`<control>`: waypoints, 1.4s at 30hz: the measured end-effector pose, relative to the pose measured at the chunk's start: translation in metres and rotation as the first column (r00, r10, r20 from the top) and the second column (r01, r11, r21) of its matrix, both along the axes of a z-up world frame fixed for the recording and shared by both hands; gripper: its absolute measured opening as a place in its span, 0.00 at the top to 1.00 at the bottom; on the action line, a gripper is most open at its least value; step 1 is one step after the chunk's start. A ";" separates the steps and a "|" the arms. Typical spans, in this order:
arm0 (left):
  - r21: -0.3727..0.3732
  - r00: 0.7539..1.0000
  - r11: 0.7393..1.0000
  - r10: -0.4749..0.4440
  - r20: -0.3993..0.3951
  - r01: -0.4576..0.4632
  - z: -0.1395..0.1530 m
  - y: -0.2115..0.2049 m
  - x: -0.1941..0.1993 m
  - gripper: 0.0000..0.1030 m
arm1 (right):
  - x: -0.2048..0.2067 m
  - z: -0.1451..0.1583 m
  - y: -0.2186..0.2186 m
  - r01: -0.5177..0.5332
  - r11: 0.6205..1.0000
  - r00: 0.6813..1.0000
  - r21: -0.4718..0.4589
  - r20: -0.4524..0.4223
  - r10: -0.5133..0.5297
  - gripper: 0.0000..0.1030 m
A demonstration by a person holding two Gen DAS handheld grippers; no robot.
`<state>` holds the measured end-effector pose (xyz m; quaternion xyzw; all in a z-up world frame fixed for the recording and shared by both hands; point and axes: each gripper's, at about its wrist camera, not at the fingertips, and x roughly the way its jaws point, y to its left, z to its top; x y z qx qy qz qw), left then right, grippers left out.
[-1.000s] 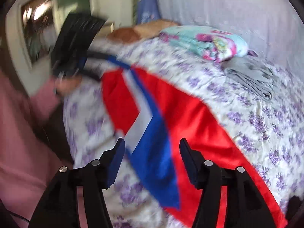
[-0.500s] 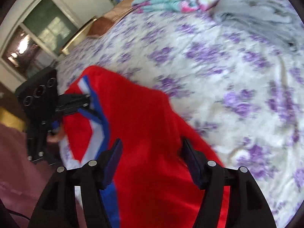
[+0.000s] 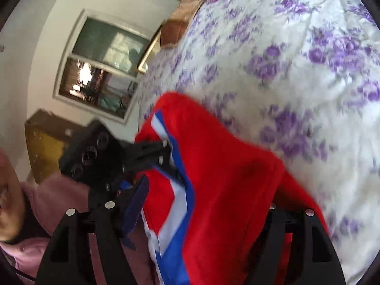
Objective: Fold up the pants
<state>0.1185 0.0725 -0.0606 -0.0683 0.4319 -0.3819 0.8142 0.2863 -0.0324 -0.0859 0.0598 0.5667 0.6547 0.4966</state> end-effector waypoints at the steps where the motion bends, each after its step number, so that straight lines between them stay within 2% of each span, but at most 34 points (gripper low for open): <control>1: 0.002 1.000 1.000 0.000 0.001 0.000 0.000 0.000 0.000 0.04 | 0.005 0.004 -0.002 0.044 0.999 0.999 0.020 0.019 -0.044 0.30; 4: 0.008 1.000 1.000 0.002 0.003 -0.002 -0.001 -0.001 0.000 0.04 | 0.019 0.006 -0.007 0.130 0.989 0.991 0.065 0.009 -0.131 0.40; 6: 0.008 1.000 1.000 0.003 0.003 -0.003 -0.001 -0.001 0.000 0.04 | 0.026 0.001 -0.010 0.163 0.985 0.987 0.053 -0.002 -0.164 0.56; 10: 0.029 1.000 1.000 0.002 0.008 -0.002 -0.002 -0.003 -0.002 0.04 | 0.037 -0.012 -0.016 0.210 0.978 0.977 0.012 -0.038 -0.210 0.60; 12: 0.039 1.000 0.999 0.003 0.012 -0.004 -0.002 -0.004 -0.002 0.04 | 0.036 -0.009 -0.021 0.223 0.975 0.975 -0.003 -0.011 -0.223 0.59; 13: 0.042 1.000 0.999 0.003 0.013 -0.004 -0.002 -0.004 -0.002 0.04 | 0.035 -0.002 -0.027 0.251 0.968 0.967 -0.021 0.040 -0.250 0.56; 14: 0.043 1.000 0.999 0.004 0.014 -0.004 -0.002 -0.004 -0.002 0.04 | 0.033 0.007 -0.036 0.300 0.953 0.948 -0.048 0.125 -0.292 0.40; 15: 0.044 1.000 0.999 0.004 0.015 -0.005 -0.002 -0.004 -0.002 0.04 | 0.031 0.015 -0.045 0.343 0.938 0.926 -0.048 0.186 -0.329 0.37; 16: 0.041 1.000 0.999 0.007 0.020 -0.007 -0.001 -0.004 -0.003 0.04 | 0.024 0.029 -0.055 0.391 0.920 0.893 -0.036 0.259 -0.369 0.37; 19: 0.026 0.998 0.999 0.035 0.048 -0.037 0.007 0.003 -0.007 0.04 | -0.006 0.059 -0.070 0.419 0.908 0.848 0.029 0.344 -0.403 0.37; 22: 0.019 0.984 0.992 0.119 0.132 -0.123 0.029 0.023 -0.019 0.04 | -0.058 0.078 -0.071 0.392 0.915 0.807 0.093 0.442 -0.391 0.37; 24: 0.040 0.964 0.979 0.188 0.190 -0.199 0.042 0.041 -0.031 0.04 | -0.091 0.074 -0.068 0.368 0.924 0.796 0.100 0.481 -0.369 0.37; 25: 0.075 0.953 0.966 0.228 0.199 -0.247 0.044 0.051 -0.036 0.04 | -0.103 0.070 -0.069 0.360 0.928 0.795 0.094 0.490 -0.358 0.37; 29: 0.197 0.940 0.920 0.322 0.115 -0.339 0.020 0.078 -0.038 0.04 | -0.139 0.031 -0.064 0.372 0.928 0.792 -0.006 0.524 -0.314 0.41; 31: 0.188 0.941 0.923 0.321 0.112 -0.337 0.011 0.084 -0.046 0.05 | -0.147 0.009 -0.061 0.402 0.910 0.767 -0.100 0.580 -0.275 0.47; 33: 0.240 0.932 0.905 0.316 0.178 -0.352 0.014 0.075 -0.058 0.05 | -0.156 0.008 -0.067 0.414 0.905 0.722 -0.096 0.640 -0.262 0.48; 35: 0.280 0.922 0.886 0.313 0.227 -0.369 0.020 0.068 -0.065 0.05 | -0.163 0.021 -0.070 0.422 0.905 0.710 -0.060 0.643 -0.288 0.47; 37: 0.277 0.921 0.885 0.321 0.222 -0.375 0.024 0.070 -0.065 0.05 | -0.166 0.028 -0.078 0.460 0.888 0.695 0.019 0.614 -0.373 0.42; 39: 0.299 0.914 0.868 0.347 0.209 -0.398 0.022 0.073 -0.062 0.05 | -0.165 0.017 -0.081 0.515 0.857 0.657 -0.027 0.655 -0.374 0.39; 40: 0.306 0.910 0.860 0.357 0.209 -0.408 0.022 0.073 -0.062 0.05 | -0.162 0.006 -0.085 0.554 0.830 0.638 -0.068 0.675 -0.371 0.40; 41: 0.320 0.904 0.847 0.372 0.211 -0.423 0.023 0.072 -0.062 0.05 | -0.159 0.001 -0.092 0.575 0.814 0.635 -0.080 0.670 -0.383 0.43; 42: 0.325 0.901 0.842 0.380 0.208 -0.430 0.025 0.072 -0.063 0.05 | -0.157 0.004 -0.108 0.596 0.802 0.638 -0.044 0.632 -0.440 0.43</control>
